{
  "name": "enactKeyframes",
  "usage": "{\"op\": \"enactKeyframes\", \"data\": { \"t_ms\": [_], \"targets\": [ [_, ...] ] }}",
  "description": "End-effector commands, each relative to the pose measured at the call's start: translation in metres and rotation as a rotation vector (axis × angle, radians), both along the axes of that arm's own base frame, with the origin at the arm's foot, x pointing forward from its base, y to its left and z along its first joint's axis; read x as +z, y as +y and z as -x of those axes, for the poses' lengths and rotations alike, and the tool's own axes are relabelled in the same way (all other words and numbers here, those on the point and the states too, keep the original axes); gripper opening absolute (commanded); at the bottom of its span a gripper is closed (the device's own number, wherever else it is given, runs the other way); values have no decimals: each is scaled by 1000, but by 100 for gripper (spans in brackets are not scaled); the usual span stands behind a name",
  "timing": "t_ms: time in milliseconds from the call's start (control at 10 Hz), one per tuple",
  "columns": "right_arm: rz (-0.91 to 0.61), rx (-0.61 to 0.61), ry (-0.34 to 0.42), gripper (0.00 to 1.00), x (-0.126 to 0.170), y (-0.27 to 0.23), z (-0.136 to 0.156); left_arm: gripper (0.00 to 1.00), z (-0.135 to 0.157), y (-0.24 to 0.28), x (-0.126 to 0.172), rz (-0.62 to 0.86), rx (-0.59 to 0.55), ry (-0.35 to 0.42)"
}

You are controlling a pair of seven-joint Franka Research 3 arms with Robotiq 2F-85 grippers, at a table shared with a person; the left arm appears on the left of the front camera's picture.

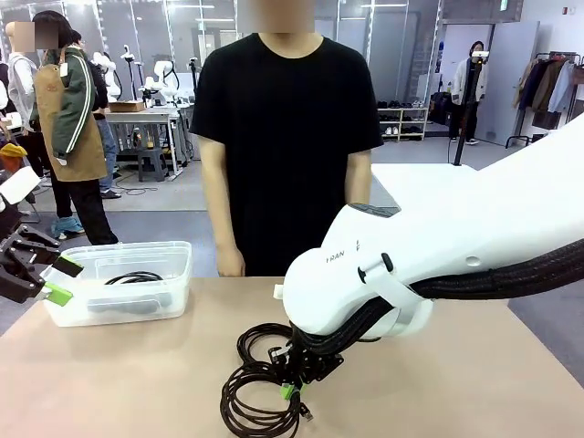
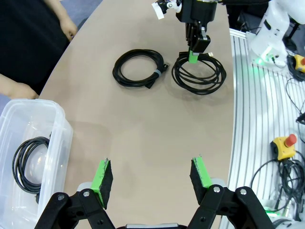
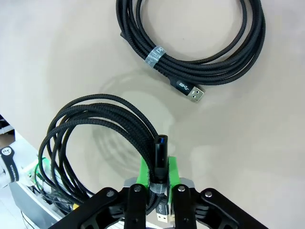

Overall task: Organize and store the cables.
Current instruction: Place the USB Extension Cable into the Organizing box.

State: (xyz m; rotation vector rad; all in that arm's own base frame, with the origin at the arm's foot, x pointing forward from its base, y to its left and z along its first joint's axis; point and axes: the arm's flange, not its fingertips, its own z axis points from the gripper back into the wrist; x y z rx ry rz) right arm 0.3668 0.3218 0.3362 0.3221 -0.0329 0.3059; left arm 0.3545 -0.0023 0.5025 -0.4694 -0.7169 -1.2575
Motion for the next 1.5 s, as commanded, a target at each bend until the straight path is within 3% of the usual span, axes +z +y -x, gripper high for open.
{"op": "enactKeyframes", "data": {
  "t_ms": [0,100,300,500,600,700,1000,1100,1400],
  "targets": [
    [22,-29,13,52,-2,13,-3,84,-1,0,1,-10,8,-1],
    [11,-51,6,74,-2,11,-3,84,-1,0,1,-10,8,-1],
    [-4,-97,2,100,-1,1,2,84,-1,0,1,-10,8,-1],
    [-45,-87,-39,100,9,-22,13,84,-1,0,1,-10,8,-1],
    [-82,-64,-67,95,15,-44,17,84,0,0,0,0,0,0],
    [-102,-38,-90,100,23,-73,19,84,-3,-29,-2,-14,23,50],
    [-110,59,-136,100,44,-148,33,84,-4,-107,10,11,157,202],
    [-88,97,-177,100,50,-178,42,84,0,-146,11,-17,187,268],
    [-98,218,-291,100,57,-258,71,84,9,-257,9,-17,322,366]
  ]
}}
